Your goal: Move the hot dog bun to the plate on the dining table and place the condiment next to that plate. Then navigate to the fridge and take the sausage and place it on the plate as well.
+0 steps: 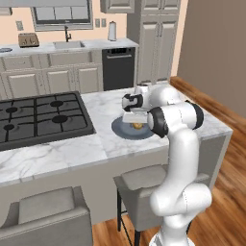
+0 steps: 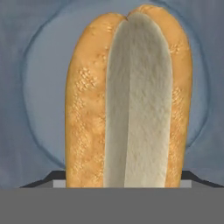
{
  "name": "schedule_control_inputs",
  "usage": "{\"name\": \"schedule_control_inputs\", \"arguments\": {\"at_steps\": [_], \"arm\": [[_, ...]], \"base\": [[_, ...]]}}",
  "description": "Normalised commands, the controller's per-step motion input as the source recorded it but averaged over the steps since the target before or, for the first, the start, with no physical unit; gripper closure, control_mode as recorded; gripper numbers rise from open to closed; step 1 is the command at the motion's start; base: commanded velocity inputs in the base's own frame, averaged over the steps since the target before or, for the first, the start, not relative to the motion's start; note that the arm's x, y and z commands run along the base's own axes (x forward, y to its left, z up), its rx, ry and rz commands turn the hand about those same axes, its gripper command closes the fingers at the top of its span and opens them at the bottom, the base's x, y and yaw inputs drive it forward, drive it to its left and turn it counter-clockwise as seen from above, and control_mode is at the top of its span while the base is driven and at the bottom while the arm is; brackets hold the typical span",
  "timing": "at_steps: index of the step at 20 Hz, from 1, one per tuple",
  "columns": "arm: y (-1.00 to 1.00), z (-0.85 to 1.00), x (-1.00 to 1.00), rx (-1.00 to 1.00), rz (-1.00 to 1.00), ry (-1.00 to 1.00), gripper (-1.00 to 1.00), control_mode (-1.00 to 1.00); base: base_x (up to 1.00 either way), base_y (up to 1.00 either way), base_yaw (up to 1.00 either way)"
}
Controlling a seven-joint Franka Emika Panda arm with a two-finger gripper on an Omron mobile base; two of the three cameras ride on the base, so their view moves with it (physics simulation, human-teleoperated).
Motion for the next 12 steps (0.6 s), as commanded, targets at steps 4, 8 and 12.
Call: {"name": "schedule_control_inputs", "arguments": {"at_steps": [4, 8, 12], "arm": [[0.06, -0.28, 0.33, -0.07, 0.0, -0.01, 1.0, -1.0], [0.03, -0.23, 0.33, -0.05, 0.0, 0.0, 1.0, -1.0], [0.07, -0.26, 0.29, -0.05, 0.0, -0.01, 1.0, -1.0]], "base": [[0.0, 0.0, 0.0], [0.0, 0.0, 0.0], [0.0, 0.0, 0.0]]}}
